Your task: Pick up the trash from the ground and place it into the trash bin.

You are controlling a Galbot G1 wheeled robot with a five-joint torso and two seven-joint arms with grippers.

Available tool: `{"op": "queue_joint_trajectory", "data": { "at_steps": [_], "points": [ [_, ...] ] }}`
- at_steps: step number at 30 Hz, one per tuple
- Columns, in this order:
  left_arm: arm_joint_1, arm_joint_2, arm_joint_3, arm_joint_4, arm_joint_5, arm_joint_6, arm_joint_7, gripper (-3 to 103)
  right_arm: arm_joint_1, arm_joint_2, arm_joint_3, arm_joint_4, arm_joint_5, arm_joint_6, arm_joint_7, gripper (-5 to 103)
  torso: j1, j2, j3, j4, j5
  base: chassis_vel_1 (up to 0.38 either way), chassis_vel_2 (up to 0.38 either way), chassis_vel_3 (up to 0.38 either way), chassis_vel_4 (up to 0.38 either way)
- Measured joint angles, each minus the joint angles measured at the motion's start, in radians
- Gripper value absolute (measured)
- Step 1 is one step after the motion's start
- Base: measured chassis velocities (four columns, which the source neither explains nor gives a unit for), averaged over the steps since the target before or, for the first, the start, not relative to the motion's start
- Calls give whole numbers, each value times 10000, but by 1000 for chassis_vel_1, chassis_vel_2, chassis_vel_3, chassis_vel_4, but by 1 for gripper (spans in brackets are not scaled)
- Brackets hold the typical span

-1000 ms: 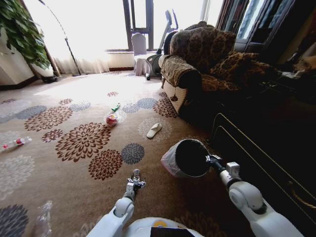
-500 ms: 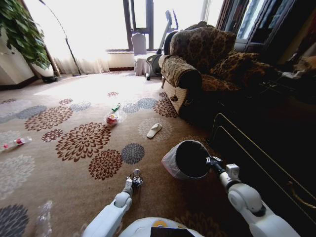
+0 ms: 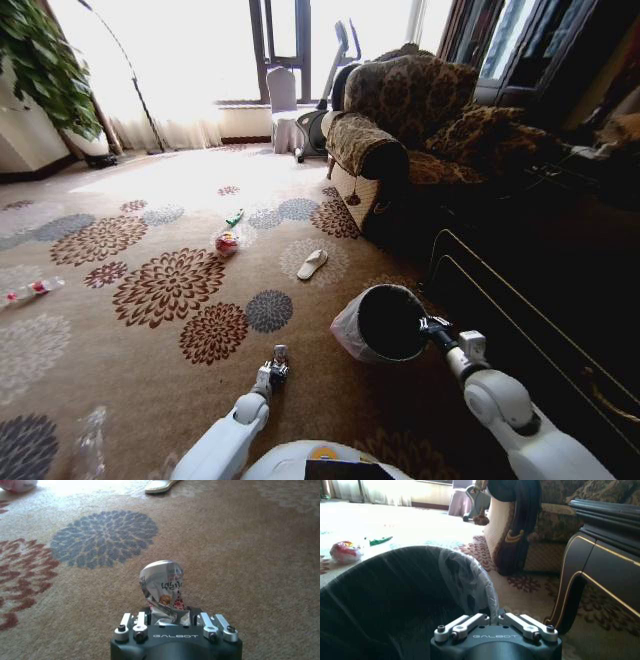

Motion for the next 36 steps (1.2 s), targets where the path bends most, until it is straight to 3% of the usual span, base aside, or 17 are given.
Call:
{"op": "queue_joint_trajectory", "data": {
  "at_steps": [5,11,14,18,20,21,22,24,25,28,32,36],
  "points": [
    [279,90,-266,-712,358,-155,-97,45,75,5,-114,-68,6,0,11,2,0,-1,1,3,0,0,0,0,0],
    [808,1032,-774,-3841,736,-72,537,45,209,164,-419,-285,-240,6,-150,2,0,-1,1,2,0,0,0,0,0],
    [222,2367,-373,-6380,-187,901,546,45,310,265,-729,-476,-449,16,-284,2,0,-1,0,5,5,0,0,0,0],
    [-813,3073,197,-7580,-973,1554,371,45,399,321,-817,-602,-552,29,-372,2,0,-1,0,1,6,0,0,0,0],
    [-2710,3439,1026,-8490,-2255,2459,188,45,473,399,-873,-669,-593,35,-404,2,0,-1,1,-1,2,0,0,0,0],
    [-2710,3439,1026,-8490,-2255,2459,188,45,473,399,-873,-669,-593,35,-404,2,0,-1,1,-1,2,0,0,0,0],
    [-3728,3376,1550,-8708,-2900,2944,115,45,480,425,-907,-670,-594,35,-420,2,0,-1,1,-1,5,0,0,0,0],
    [-5410,2980,3155,-8695,-3897,3414,-112,45,490,402,-959,-663,-587,31,-439,2,0,-1,1,-4,6,0,0,0,0],
    [-5410,2980,3155,-8695,-3897,3414,-112,45,490,402,-959,-663,-587,31,-439,2,0,-1,1,-4,6,0,0,0,0],
    [-6438,2305,4786,-8069,-4055,3361,-157,45,562,206,-1032,-628,-515,-26,-433,2,1,-1,2,-5,5,0,0,0,0],
    [-6443,1889,5429,-7713,-3984,3383,-289,45,638,-45,-1028,-635,-379,-68,-418,2,1,-1,2,1,2,0,0,0,0],
    [-6080,2026,5541,-7797,-3982,3446,-292,45,648,-126,-966,-690,-323,-71,-419,2,0,-1,1,5,0,0,0,0,0]
  ]
}}
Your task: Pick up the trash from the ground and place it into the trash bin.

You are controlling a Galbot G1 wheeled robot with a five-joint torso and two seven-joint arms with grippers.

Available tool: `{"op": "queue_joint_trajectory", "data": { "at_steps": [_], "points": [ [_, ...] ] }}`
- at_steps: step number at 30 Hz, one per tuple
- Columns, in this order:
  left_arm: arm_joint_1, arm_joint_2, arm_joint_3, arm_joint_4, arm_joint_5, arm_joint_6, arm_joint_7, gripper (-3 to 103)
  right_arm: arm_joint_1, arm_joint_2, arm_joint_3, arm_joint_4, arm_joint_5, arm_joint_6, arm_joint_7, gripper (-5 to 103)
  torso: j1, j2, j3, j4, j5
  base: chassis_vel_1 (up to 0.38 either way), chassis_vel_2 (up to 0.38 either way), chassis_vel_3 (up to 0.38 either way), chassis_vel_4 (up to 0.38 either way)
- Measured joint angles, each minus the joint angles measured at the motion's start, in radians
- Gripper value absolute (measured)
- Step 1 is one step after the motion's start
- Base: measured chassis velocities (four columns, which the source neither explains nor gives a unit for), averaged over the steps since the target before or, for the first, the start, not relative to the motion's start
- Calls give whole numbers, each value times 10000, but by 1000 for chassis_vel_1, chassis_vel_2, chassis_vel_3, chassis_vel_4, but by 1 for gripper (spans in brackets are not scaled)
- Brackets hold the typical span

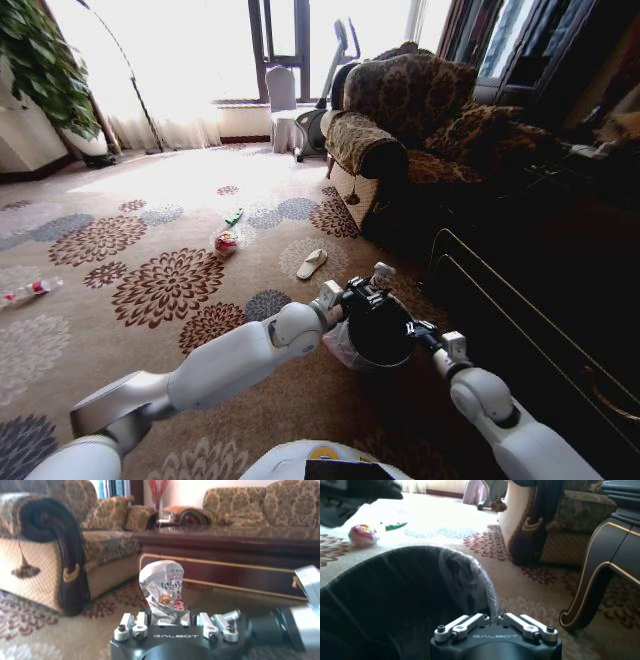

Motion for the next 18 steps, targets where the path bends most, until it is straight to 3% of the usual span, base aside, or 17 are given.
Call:
{"op": "queue_joint_trajectory", "data": {
  "at_steps": [7,13,18],
  "points": [
    [173,-70,265,316,260,-187,181,42,85,79,-82,-23,148,-99,-192,2,0,0,0,-4,3,0,0,0,0],
    [128,-68,320,330,231,-28,575,69,97,3,-83,63,291,-152,-228,2,0,0,-1,-5,2,0,0,0,0],
    [223,31,298,319,246,2,608,80,46,-29,-19,133,340,-157,-225,2,0,0,-1,-6,2,0,0,0,0]
  ]
}}
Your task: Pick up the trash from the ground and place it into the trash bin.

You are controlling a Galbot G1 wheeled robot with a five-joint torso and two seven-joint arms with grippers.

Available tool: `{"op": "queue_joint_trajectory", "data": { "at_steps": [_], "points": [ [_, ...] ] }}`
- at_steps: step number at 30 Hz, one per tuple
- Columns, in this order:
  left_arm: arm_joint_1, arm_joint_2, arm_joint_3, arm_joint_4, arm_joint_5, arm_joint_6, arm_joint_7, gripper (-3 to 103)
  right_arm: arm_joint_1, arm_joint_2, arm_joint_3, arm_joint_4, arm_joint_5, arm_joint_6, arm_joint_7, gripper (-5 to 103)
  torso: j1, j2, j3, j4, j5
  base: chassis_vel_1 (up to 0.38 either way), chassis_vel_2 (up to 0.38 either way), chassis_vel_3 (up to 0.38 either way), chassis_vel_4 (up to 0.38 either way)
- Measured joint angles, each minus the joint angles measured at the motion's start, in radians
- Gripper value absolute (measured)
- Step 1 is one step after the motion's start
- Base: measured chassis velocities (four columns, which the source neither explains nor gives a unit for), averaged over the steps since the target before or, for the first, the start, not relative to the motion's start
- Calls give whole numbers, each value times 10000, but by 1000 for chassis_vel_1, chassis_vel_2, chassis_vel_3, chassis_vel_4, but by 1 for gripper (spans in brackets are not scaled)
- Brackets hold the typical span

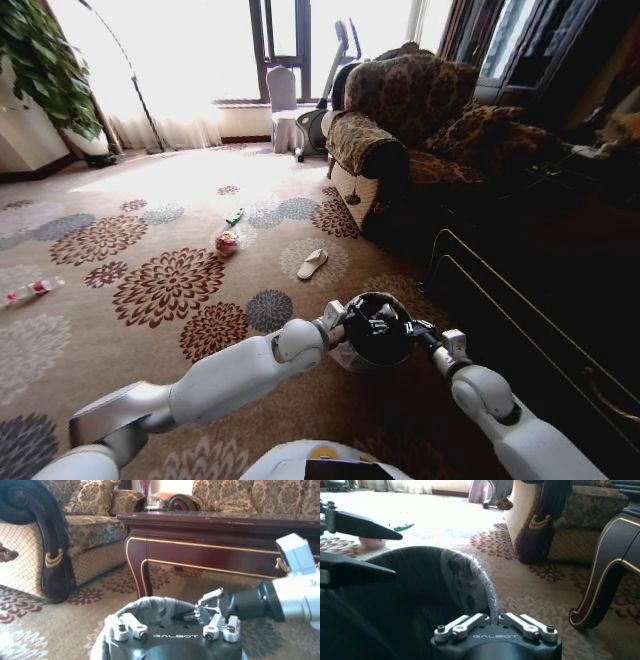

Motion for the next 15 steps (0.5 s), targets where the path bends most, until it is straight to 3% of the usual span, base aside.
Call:
{"op": "queue_joint_trajectory", "data": {
  "at_steps": [3,5,7,9,11,13,14,15],
  "points": [
    [175,58,-300,-20,66,-13,-291,95,-65,23,36,66,14,0,52,2,0,0,0,1,-1,0,0,0,0],
    [298,29,-567,-27,193,-39,-653,98,-92,43,41,86,15,0,99,2,0,0,0,2,0,0,0,0,0],
    [720,10,-1327,-63,310,-134,-2048,100,-159,90,75,163,25,1,221,2,0,0,0,-1,0,0,0,0,0],
    [868,40,-1550,-62,333,-154,-2236,100,-168,103,90,177,26,3,251,2,0,0,0,-2,-1,0,0,0,0],
    [1559,355,-2980,209,776,-316,-2483,100,-203,192,189,218,31,55,362,2,0,1,-1,-1,0,0,0,0,0],
    [1672,422,-3245,312,838,-354,-2483,100,-211,216,232,218,30,63,364,2,0,0,0,4,3,0,0,0,0],
    [1942,674,-4110,890,870,-463,-2368,100,-252,283,386,203,-3,101,291,2,0,0,0,13,-6,0,0,0,0],
    [1942,674,-4110,890,870,-463,-2368,100,-252,283,386,203,-3,101,291,2,0,0,0,13,-6,0,0,0,0]
  ]
}}
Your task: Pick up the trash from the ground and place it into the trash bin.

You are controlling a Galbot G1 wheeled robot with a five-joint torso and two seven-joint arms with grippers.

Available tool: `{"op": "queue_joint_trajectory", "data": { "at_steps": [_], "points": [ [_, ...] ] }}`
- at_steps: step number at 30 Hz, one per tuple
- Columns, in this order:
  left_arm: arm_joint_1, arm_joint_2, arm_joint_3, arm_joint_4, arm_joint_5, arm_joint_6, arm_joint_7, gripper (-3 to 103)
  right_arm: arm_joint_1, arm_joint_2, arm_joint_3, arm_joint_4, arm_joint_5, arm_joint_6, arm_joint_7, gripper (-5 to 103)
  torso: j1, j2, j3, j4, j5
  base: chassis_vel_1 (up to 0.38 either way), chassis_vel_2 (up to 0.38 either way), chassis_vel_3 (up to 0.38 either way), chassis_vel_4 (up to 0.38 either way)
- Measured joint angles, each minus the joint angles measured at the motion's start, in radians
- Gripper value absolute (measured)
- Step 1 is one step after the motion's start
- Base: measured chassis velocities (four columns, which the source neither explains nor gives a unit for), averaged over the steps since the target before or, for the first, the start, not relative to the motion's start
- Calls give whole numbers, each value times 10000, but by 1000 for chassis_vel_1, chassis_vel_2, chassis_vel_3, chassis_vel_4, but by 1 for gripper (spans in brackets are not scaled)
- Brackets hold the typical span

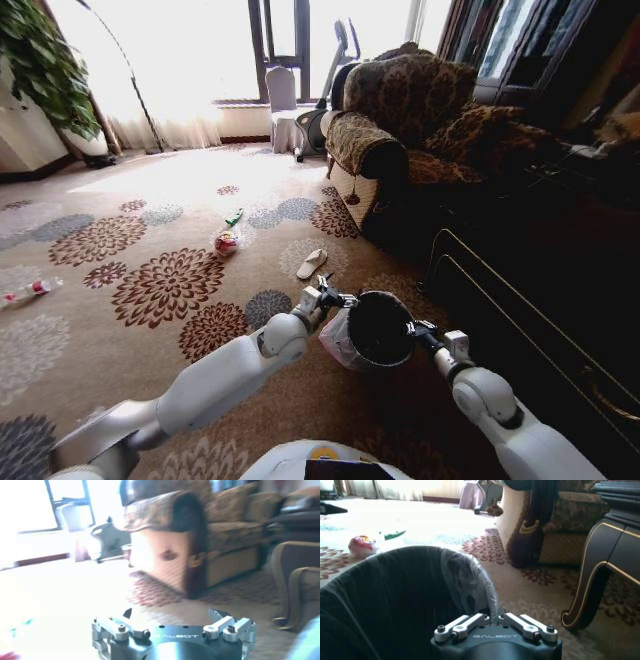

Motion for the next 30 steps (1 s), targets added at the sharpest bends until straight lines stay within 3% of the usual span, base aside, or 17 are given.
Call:
{"op": "queue_joint_trajectory", "data": {
  "at_steps": [4,9,23,30],
  "points": [
    [-515,-14,-352,2097,-652,-373,841,100,-120,120,107,40,-48,37,-2,2,0,0,0,-15,5,0,0,0,0],
    [-1241,-133,-38,3811,-383,-1065,2028,100,-263,151,158,242,-65,38,3,2,0,0,0,-16,4,0,0,0,0],
    [-1330,-268,284,3838,-329,-932,2202,100,-254,5,235,272,-43,37,0,2,0,0,0,-13,4,-105,108,115,-112],
    [-1016,-387,323,3730,-292,-788,1956,100,-255,-90,229,272,-5,31,23,2,1,0,1,-12,3,-181,180,177,-168]
  ]
}}
